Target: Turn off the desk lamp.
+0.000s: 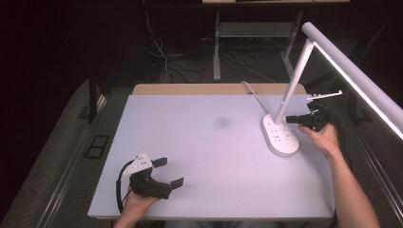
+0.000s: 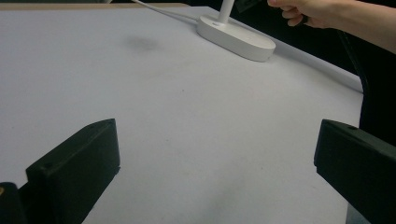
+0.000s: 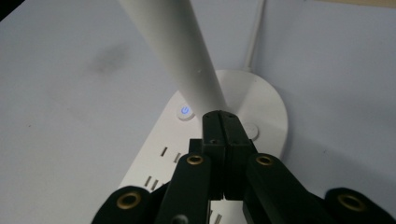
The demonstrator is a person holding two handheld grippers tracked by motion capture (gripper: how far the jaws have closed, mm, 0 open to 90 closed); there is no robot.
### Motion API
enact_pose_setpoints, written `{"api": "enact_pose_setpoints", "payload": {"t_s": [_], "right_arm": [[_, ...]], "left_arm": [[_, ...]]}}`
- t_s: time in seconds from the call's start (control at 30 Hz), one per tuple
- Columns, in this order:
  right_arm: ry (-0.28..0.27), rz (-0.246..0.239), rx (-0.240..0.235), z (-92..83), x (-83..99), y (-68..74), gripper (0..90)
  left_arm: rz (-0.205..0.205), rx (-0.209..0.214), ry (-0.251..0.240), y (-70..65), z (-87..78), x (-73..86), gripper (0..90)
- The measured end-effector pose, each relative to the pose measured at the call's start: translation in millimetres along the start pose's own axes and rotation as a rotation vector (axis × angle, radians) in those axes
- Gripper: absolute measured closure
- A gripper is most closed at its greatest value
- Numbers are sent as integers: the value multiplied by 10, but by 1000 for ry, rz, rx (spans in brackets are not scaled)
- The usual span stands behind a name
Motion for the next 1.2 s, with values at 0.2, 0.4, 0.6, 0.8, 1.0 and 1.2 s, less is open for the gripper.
{"api": "enact_pose_setpoints", "payload": {"t_s": [0.2,0.4,0.6,0.8,1.0,1.2], "right_arm": [[-11,26,22,66,22,-77,900],[-9,55,24,149,63,-147,900],[-13,59,33,222,63,-160,900],[-15,56,55,278,59,-160,900],[-7,48,57,290,54,-131,900],[-15,58,64,297,70,-142,900]], "left_arm": [[-1,-4,2,8,0,1,0],[-2,-8,2,14,-1,0,0],[-2,-10,5,10,7,2,0],[4,-12,7,4,1,6,0],[8,-8,12,-1,8,6,0],[5,-9,8,1,1,7,0]]}}
Point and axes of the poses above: each handheld gripper's, and its own axes: z roughly forward along the jaws, x roughly out of its underside, y roughly to its left, the point moved 1 cm from there along z, roughly forward along the jaws, and after that the axes turned 8 degrees about -z, right-handed, at the moved point
